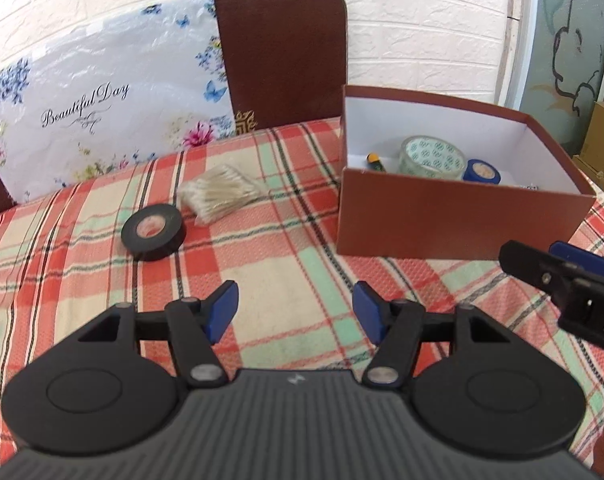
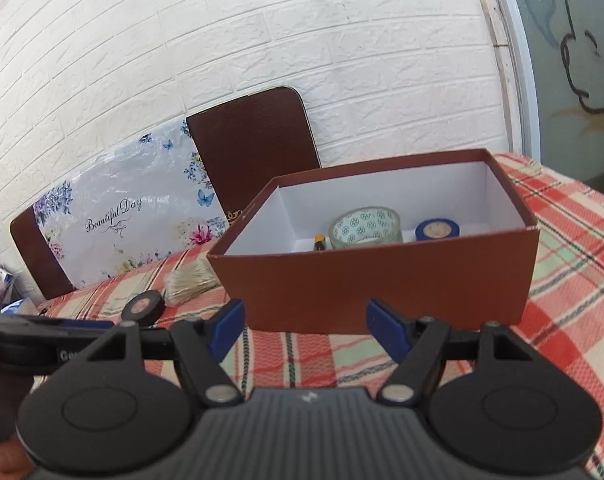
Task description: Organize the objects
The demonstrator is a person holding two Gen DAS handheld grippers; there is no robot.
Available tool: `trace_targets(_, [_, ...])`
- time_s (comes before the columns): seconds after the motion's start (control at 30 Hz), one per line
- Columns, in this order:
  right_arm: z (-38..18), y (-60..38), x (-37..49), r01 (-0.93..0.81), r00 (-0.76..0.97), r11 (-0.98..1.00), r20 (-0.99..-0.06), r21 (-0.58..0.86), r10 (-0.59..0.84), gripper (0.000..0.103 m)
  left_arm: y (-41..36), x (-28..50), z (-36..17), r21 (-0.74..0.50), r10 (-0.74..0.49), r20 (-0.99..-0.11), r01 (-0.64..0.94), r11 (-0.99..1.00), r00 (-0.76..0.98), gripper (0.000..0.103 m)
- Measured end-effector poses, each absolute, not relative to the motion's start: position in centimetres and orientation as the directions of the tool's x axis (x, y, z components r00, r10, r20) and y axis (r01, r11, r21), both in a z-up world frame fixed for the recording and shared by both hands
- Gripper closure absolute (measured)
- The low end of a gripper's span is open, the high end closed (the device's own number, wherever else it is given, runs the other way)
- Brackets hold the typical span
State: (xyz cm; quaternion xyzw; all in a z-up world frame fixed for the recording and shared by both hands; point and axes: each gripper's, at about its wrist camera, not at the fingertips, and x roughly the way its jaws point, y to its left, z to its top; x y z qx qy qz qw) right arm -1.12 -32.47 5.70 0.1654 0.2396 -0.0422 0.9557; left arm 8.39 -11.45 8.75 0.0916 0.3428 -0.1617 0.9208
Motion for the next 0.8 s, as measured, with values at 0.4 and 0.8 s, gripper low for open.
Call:
trace_targets(0.4, [8.5,-30.5,-0.1,0.106,0.889,0.948,-0.456,0.299,0.044,0.032,-8.7,8.7,8.2,0.060,-0.206,-0.648,0.318,0.946,0.733,0.034])
trace_targets(0.8, [20.8,-26.2,5.1,-0.102,0.947,0.949,-0.262,0.299,0.184,0.030,-4.5,10.3,8.2,0.069,-0.136,-0.631,0.230,0.971,0.763,0.034])
